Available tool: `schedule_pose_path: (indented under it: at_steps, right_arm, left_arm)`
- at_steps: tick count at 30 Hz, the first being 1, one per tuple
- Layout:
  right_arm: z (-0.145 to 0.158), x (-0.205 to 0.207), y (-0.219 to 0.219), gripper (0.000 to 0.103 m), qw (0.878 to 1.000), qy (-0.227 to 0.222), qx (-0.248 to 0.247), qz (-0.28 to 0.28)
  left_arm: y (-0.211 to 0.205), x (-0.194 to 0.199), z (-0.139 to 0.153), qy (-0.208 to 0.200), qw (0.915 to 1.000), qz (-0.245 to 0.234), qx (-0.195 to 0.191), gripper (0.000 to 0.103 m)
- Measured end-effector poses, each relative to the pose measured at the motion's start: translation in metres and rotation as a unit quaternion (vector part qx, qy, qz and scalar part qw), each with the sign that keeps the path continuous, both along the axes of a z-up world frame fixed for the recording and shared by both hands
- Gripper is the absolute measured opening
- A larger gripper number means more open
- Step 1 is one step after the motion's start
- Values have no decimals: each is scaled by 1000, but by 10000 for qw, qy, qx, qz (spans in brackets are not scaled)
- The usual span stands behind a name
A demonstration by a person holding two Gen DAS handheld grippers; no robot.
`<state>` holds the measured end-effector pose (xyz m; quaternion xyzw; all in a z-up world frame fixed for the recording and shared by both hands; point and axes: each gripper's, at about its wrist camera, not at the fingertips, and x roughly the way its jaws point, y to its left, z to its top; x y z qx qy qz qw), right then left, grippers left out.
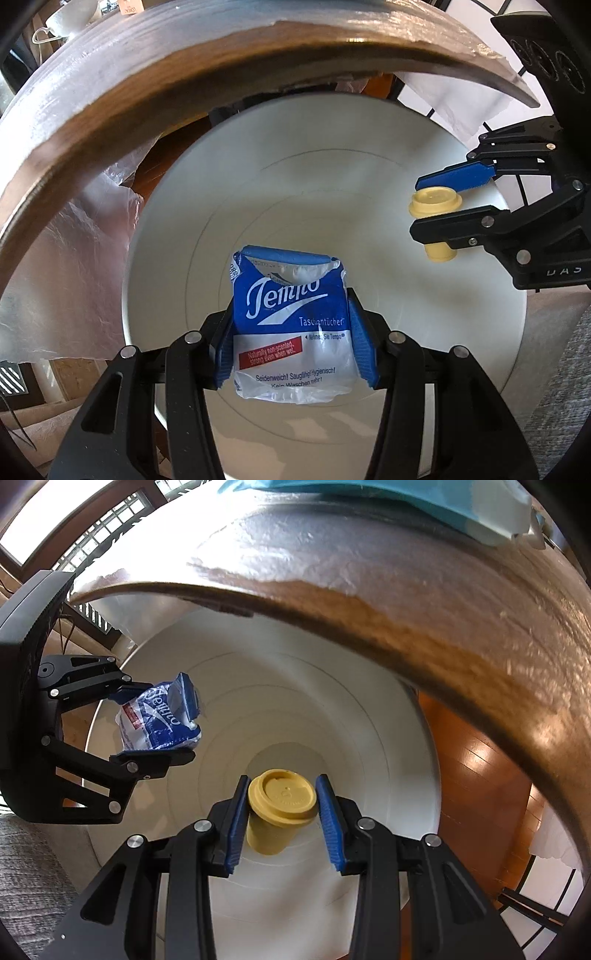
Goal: Collect trash
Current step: 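Open the left gripper over the bin while the right gripper releases the yellow cup, then grasp the blue plastic bag with the right gripper while the left gripper grasps the cardboard box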
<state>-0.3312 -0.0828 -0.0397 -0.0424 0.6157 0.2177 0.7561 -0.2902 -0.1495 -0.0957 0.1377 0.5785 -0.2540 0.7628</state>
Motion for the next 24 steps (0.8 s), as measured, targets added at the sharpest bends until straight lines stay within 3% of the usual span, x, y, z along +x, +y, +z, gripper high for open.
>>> schedule_pose_path:
  at_steps: [2,4,6,10,15,16,18,20,24]
  right_arm:
    - [1,1,5,38,10000,22,8,-13]
    - [5,-1,2,68,9999,-71,-19,-108]
    - [15,-5,-2,79,9995,-267,-62,-172]
    - [42,-9,-9,80,9982,-526,-163,-222]
    - [100,-9,-29,92,9919,-990,189,-777]
    - [111,-9,-32,97,9890,-1125,180,-943]
    - [135,-5,-38,97,9849,-1220,608,-1072]
    - [152,-2,-42,99,9785,-1424,767,-1283]
    - [163,29,-57,99,9647,-1819,800,-1726]
  left_arm:
    - [-2,1,1,5,10000,-23,-2,55]
    - [-1,3,2,-54,9999,71,110,75]
    - [1,4,6,-80,9998,151,68,77]
    - [9,7,24,-59,9993,351,-84,77]
    - [23,9,89,-553,9959,412,-581,80]
    - [26,10,110,-757,9935,407,-743,91]
    - [31,14,140,-1132,9879,437,-969,98]
    - [37,21,171,-1609,9783,486,-1212,101]
    - [43,46,189,-2244,9634,853,-1196,101]
